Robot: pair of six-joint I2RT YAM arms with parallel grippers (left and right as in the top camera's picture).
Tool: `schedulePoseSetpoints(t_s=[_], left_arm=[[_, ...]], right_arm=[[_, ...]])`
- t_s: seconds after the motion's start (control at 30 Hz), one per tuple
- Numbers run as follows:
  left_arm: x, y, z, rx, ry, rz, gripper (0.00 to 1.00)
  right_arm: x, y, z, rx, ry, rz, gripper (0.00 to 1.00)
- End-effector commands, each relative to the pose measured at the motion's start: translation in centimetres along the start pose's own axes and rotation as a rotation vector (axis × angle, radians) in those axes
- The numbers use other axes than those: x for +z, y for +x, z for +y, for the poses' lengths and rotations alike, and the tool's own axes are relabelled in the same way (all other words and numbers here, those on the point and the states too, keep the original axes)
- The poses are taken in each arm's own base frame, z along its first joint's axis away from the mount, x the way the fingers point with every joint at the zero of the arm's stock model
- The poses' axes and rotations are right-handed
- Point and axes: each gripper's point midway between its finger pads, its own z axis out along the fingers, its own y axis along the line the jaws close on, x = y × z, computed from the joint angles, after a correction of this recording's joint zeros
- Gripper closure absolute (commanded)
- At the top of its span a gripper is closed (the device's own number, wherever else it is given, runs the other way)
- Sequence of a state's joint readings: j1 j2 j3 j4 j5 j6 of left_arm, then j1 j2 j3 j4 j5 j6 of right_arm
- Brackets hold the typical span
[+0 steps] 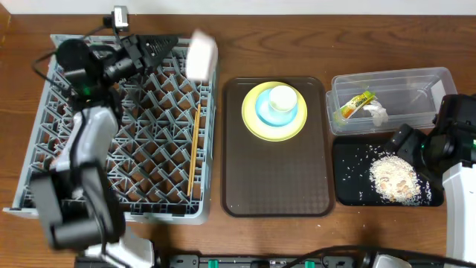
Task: Sort waste into correct bins and load items into the dishwasher
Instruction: 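Lift the pink bowl and carry it left over the rack, then set the pink bowl in the rack's back right corner and release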
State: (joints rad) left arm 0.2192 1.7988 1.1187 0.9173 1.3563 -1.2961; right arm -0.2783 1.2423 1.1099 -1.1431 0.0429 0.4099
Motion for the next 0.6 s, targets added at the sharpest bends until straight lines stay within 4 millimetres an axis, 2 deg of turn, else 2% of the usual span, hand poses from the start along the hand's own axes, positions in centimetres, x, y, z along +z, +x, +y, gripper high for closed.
schedulePoseSetpoints(t_s=[0.0, 0.1, 0.17, 0.37, 0.57], left_arm=[[-0.5, 1.6, 5.0, -0.423, -0.011, 0.113, 0.92], [-1.4, 1.7, 6.7, -0.441, -0.017, 0.124, 0.93], [-1.9, 1.3, 6.0, -0.363, -0.006, 0.117, 0.92], [-3.5, -0.4, -0.3, -0.143, 0.043, 0.062, 0.92], [-4.3, -0.1, -6.2, 0.007, 0.062, 0.05, 0.92]], right_arm=[[-0.5, -0.5, -0.3, 0.019, 0.001, -0.022, 0.01], [-0.5, -0.5, -0.3, 0.019, 0.001, -0.022, 0.01], [-0.5, -0.5, -0.3, 0.019, 0.001, -0.022, 0.01], [-0.5, -0.5, -0.3, 0.019, 0.001, -0.022, 0.01], [-0.5, -0.5, -0.3, 0.019, 0.001, -0.022, 0.01]])
